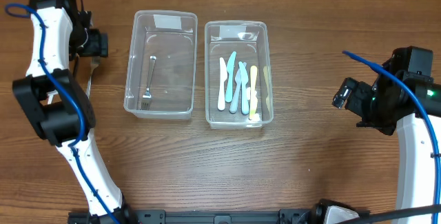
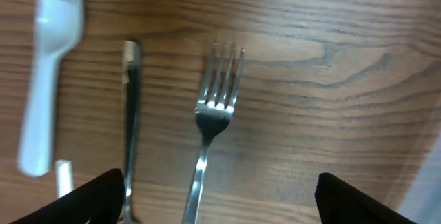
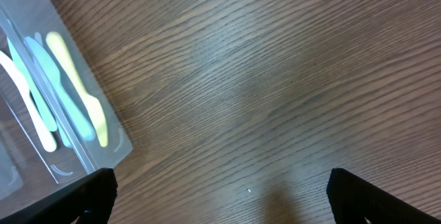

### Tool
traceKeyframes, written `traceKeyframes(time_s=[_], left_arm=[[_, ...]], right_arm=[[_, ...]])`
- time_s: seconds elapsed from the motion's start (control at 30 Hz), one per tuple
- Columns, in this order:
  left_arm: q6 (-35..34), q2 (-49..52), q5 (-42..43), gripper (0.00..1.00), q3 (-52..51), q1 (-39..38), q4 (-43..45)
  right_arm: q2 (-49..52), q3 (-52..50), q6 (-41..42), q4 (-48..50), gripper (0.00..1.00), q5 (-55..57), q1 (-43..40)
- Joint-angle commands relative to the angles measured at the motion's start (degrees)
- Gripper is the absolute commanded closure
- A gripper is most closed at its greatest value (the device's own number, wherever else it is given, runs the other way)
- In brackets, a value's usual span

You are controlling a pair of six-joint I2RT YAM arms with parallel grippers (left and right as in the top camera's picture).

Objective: Pack container
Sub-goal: 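Return left gripper to the forks and grasp another metal fork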

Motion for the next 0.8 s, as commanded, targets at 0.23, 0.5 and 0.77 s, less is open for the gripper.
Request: traceKeyframes(time_s=[0.23, 0.5, 0.77], left_arm=[[1.9, 5.8, 2.4, 0.14, -1.6, 0.0, -0.9], [1.9, 6.3, 2.4, 0.14, -5.9, 0.1, 0.7], [1.9, 6.3, 2.2, 0.56, -7.0, 0.1, 0.2]], right_arm=[[-0.8, 0.3, -1.1, 0.7, 0.00, 0.5, 0.2], [-0.8, 0.3, -1.1, 0.7, 0.00, 0.5, 0.2], [-0.8, 0.3, -1.1, 0.6, 0.00, 0.5, 0.2]])
